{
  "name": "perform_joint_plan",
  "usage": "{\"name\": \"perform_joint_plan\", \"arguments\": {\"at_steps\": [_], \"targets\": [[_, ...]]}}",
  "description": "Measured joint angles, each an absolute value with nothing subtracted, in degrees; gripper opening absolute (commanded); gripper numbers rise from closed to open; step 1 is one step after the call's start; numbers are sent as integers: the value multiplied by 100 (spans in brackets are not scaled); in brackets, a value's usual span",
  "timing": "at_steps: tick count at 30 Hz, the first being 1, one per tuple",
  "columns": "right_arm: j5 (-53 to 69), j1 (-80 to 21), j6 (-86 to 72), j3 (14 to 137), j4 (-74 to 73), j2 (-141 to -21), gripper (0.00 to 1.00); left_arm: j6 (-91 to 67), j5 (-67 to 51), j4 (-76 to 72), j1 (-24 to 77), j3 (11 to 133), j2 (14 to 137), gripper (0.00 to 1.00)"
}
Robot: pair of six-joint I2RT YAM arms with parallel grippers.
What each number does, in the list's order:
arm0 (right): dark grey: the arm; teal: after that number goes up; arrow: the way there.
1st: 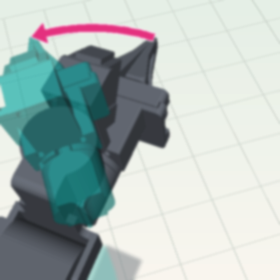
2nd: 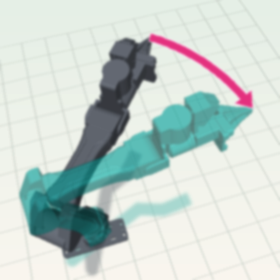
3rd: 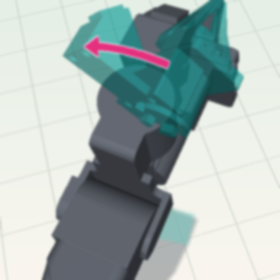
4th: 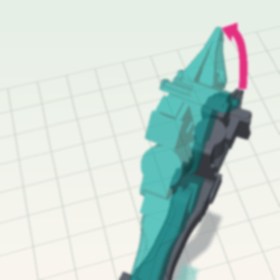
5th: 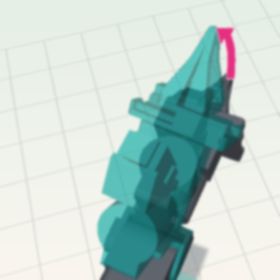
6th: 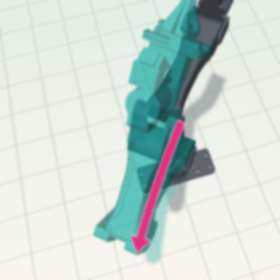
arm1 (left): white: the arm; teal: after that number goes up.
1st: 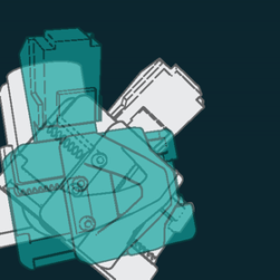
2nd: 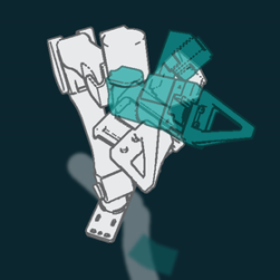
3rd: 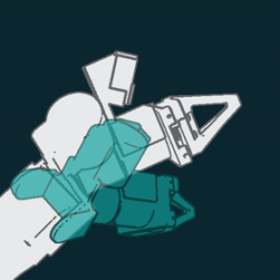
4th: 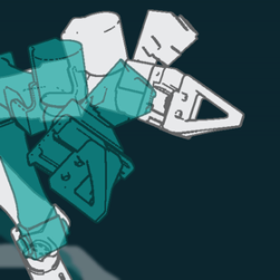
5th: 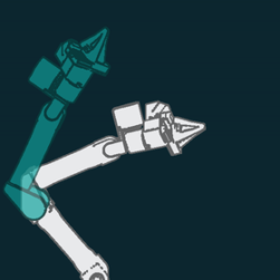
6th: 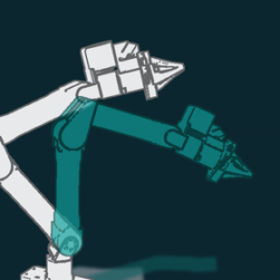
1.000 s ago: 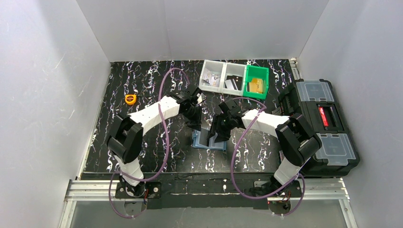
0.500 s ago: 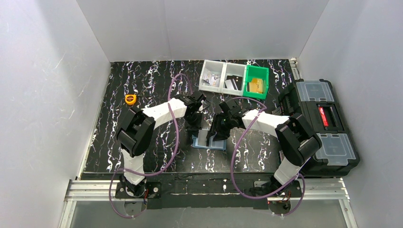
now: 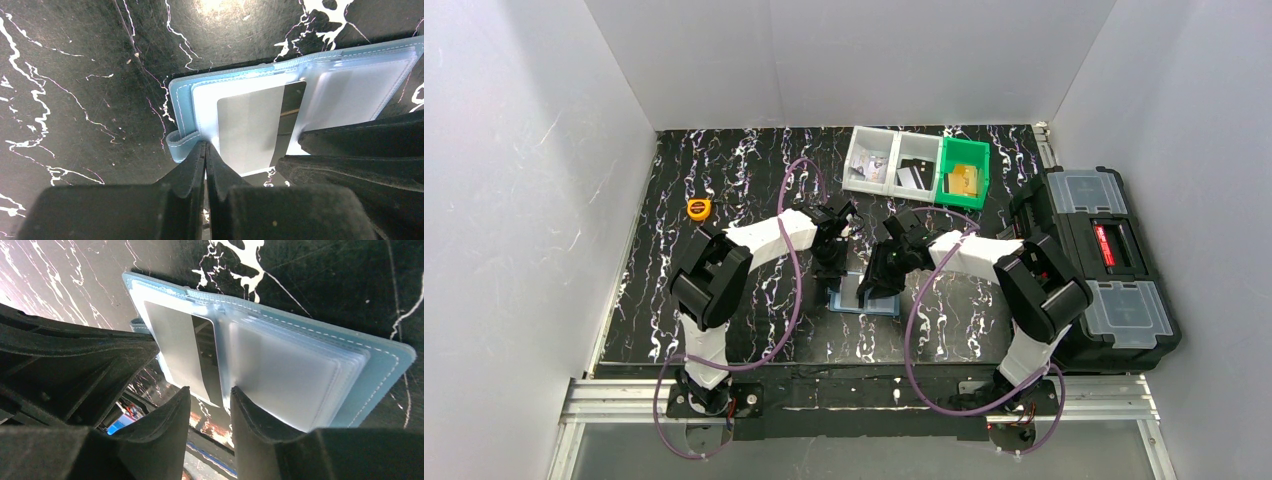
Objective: Take the credit cards out of the card holder
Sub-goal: Remove the credit card from the card holder.
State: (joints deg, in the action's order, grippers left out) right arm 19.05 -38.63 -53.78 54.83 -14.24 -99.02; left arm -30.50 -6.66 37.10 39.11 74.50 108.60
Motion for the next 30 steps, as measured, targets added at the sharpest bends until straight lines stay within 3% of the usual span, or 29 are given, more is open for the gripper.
{"name": "perform_joint_plan", "arguments": {"at_steps": [12,30], "targets": [[2126,-3854,-5457,5446,-1081,-10154,35,-3044,-705,3695,3911,7443,10860,0],[2353,-3708,-5577,5076,-613,-10073,10,-3044,-786,3691,3874,7441,10897,0]]}}
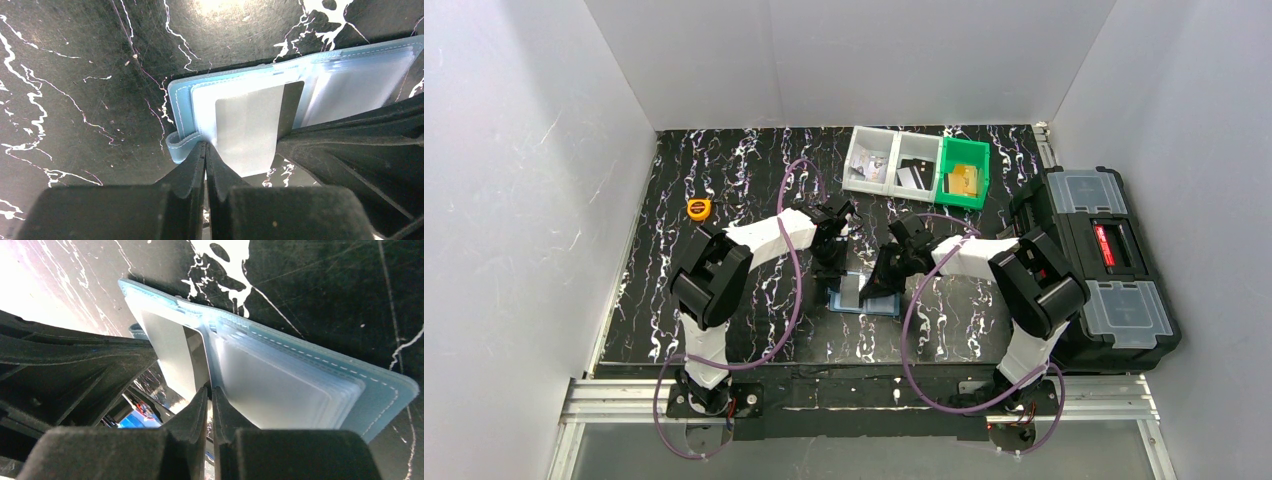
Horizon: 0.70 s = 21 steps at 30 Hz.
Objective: Take the credit cards out of the card holder
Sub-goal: Remove the credit card from the card holder.
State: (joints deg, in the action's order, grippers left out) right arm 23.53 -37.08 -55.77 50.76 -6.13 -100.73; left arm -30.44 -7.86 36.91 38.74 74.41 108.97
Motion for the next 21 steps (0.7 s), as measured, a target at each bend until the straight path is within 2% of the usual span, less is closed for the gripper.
{"name": "perform_joint_plan", "arguments": {"at_steps": [16,21], "targets": [[2231,-3614,-5581,4681,-438,-9684,6,-3050,-792,3691,3874,7441,10906,0],[2244,-3573,-5583,4550,-360,-9588,21,-3048,-797,3691,3872,7441,10908,0]]}}
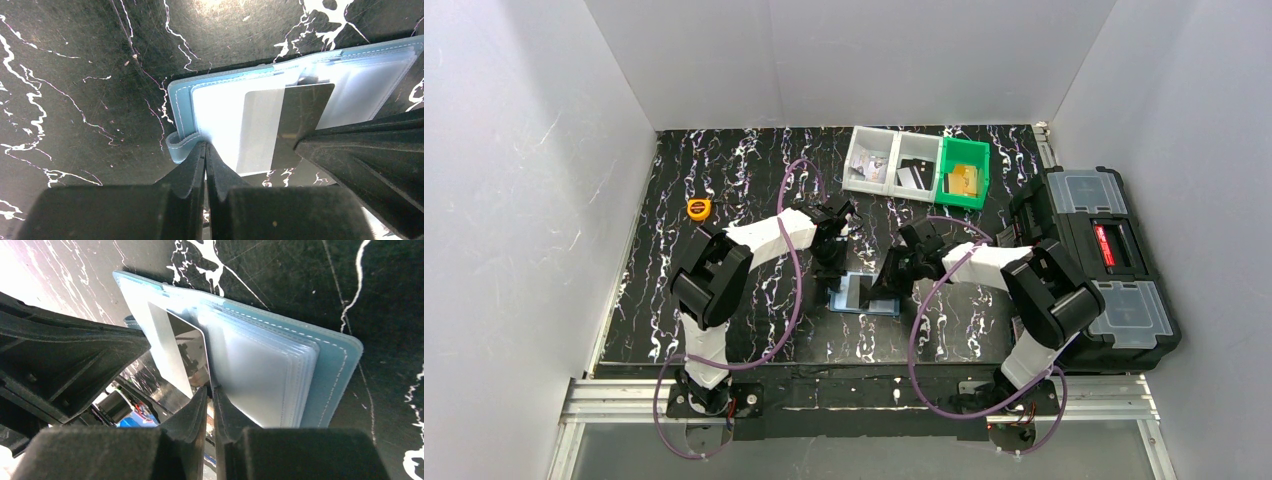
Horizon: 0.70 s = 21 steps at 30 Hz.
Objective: Take the credit cards out of the card holder
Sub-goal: Remove the credit card from the card holder.
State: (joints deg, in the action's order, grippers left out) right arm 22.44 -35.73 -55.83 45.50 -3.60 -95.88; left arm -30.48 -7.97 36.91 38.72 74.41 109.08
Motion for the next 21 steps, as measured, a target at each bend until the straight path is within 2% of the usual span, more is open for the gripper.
{"name": "perform_joint_plan", "arguments": {"at_steps": [3,7,14,18,21], "targets": [[2294,-3568,-5623,4545,-268,-9603,32,-3050,-799,3691,3872,7441,10908,0],[2569,-3570,-5712,4552,97,-9845,32,-3046,-827,3691,3863,7448,10919,0],[2591,-3548,-5741,4521,202,-9944,9,-3044,-867,3715,3846,7472,10943,0],[2418,-3535,-5664,4521,5,-9749,2,-3046,-867,3715,3844,7472,10943,0],[2298,-3527,-5607,4521,-134,-9581,1,-3046,-864,3715,3844,7472,10943,0]]}}
